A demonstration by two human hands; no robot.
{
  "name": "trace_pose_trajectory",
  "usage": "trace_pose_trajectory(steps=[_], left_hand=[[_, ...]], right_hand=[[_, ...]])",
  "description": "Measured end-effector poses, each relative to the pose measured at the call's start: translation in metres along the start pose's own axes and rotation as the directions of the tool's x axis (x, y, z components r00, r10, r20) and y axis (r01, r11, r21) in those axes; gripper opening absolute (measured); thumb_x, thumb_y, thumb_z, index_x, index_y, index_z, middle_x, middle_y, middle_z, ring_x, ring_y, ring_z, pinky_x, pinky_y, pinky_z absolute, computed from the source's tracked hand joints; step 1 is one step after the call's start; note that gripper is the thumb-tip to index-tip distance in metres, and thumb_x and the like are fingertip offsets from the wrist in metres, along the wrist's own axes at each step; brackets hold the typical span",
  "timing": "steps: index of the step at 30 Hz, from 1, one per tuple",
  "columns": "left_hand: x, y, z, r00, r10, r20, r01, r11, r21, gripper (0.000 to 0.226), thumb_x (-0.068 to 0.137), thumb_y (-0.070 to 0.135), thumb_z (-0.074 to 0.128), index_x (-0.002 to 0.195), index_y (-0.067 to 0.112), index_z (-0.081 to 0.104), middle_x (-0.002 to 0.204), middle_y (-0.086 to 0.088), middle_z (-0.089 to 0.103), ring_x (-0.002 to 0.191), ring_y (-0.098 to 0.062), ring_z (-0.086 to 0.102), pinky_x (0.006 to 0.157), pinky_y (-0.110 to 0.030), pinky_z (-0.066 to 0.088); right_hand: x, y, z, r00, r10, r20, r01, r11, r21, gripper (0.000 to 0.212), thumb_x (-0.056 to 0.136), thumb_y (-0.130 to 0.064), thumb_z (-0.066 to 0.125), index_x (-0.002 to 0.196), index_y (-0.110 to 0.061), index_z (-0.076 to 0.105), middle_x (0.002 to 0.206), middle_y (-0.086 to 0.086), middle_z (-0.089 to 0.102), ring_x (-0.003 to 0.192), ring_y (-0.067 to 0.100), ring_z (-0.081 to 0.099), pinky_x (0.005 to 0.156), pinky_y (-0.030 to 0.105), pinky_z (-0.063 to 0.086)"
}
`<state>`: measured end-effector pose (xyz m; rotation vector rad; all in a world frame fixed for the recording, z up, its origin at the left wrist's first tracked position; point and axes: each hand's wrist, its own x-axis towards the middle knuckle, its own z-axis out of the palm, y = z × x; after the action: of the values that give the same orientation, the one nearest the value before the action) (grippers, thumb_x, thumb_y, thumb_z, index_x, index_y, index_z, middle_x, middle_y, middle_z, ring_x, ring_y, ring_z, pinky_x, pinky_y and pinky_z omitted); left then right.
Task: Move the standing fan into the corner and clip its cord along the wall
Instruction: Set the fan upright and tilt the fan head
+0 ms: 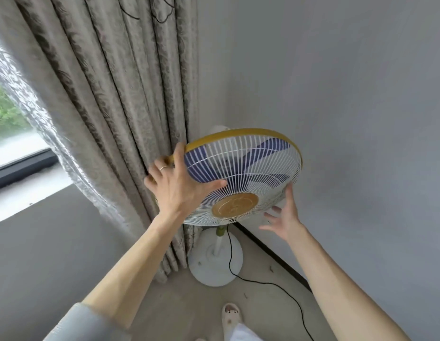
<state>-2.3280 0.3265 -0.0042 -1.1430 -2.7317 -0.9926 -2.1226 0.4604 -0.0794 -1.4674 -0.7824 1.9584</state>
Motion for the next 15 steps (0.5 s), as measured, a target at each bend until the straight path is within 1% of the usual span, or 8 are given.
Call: trace_pose_trajectory(steps=[2,4,6,8,12,14,15], left_hand=[[0.003,0.011,0.002,0.999,0.042,-0.017,-0.042,0.999,0.022,0.13,0.039,0.095,0.06,0.147,0.04,0.014,0.138,-0.024,0.036,0.129,-0.04,0.03,0.104,-0.059,0.022],[0.0,0.014,0.005,0.996,0.084,-0.041,-0.082,0.996,0.042,0.129,0.041,0.096,0.057,0.149,0.042,0.012,0.14,-0.025,0.035,0.132,-0.04,0.028,0.105,-0.06,0.021],[-0.006,0.008,0.008,0.991,0.118,-0.069,-0.115,0.992,0.05,0.127,0.043,0.097,0.055,0.15,0.044,0.012,0.143,-0.024,0.034,0.134,-0.04,0.026,0.107,-0.061,0.018],[-0.013,-0.002,0.01,0.985,0.145,-0.092,-0.143,0.989,0.036,0.122,0.047,0.096,0.056,0.15,0.045,0.015,0.144,-0.021,0.034,0.134,-0.038,0.027,0.107,-0.059,0.018],[-0.02,-0.035,0.005,0.984,0.15,-0.098,-0.155,0.987,-0.041,0.108,0.059,0.091,0.055,0.15,0.044,0.021,0.144,-0.014,0.037,0.131,-0.033,0.033,0.107,-0.054,0.022],[-0.025,-0.05,0.005,0.986,0.133,-0.102,-0.143,0.985,-0.097,0.107,0.062,0.089,0.055,0.151,0.042,0.021,0.145,-0.011,0.036,0.135,-0.03,0.032,0.111,-0.053,0.022],[-0.03,-0.057,0.006,0.988,0.105,-0.109,-0.12,0.982,-0.147,0.108,0.062,0.086,0.058,0.152,0.04,0.02,0.146,-0.011,0.035,0.137,-0.029,0.03,0.112,-0.053,0.022]], right_hand=[[0.0,-0.001,0.009,1.0,0.025,0.015,-0.025,0.999,0.035,0.092,0.075,-0.087,0.038,0.15,-0.034,0.029,0.154,0.019,0.034,0.13,0.046,0.047,0.101,0.078,0.028],[0.002,0.0,0.01,0.999,0.032,0.032,-0.034,0.998,0.047,0.08,0.082,-0.082,0.035,0.145,-0.032,0.034,0.151,0.022,0.038,0.125,0.046,0.051,0.103,0.073,0.031],[0.005,0.003,0.01,0.998,0.038,0.046,-0.04,0.998,0.048,0.056,0.091,-0.073,0.034,0.129,-0.032,0.039,0.149,0.023,0.04,0.125,0.046,0.052,0.106,0.069,0.032],[0.007,0.005,0.008,0.998,0.041,0.038,-0.043,0.997,0.059,0.042,0.095,-0.065,0.034,0.118,-0.03,0.038,0.148,0.022,0.042,0.126,0.045,0.051,0.109,0.066,0.031],[0.009,0.005,0.001,1.0,-0.006,0.024,0.004,0.997,0.083,0.033,0.098,-0.059,0.037,0.119,-0.034,0.04,0.139,0.02,0.049,0.12,0.046,0.055,0.106,0.063,0.038],[0.009,0.006,-0.002,0.999,-0.041,0.018,0.04,0.996,0.08,0.035,0.097,-0.057,0.041,0.124,-0.036,0.041,0.133,0.018,0.05,0.118,0.046,0.056,0.104,0.063,0.04],[0.009,0.008,-0.006,0.998,-0.062,0.014,0.06,0.995,0.079,0.039,0.096,-0.057,0.043,0.129,-0.037,0.041,0.132,0.017,0.05,0.118,0.045,0.057,0.104,0.063,0.04]])
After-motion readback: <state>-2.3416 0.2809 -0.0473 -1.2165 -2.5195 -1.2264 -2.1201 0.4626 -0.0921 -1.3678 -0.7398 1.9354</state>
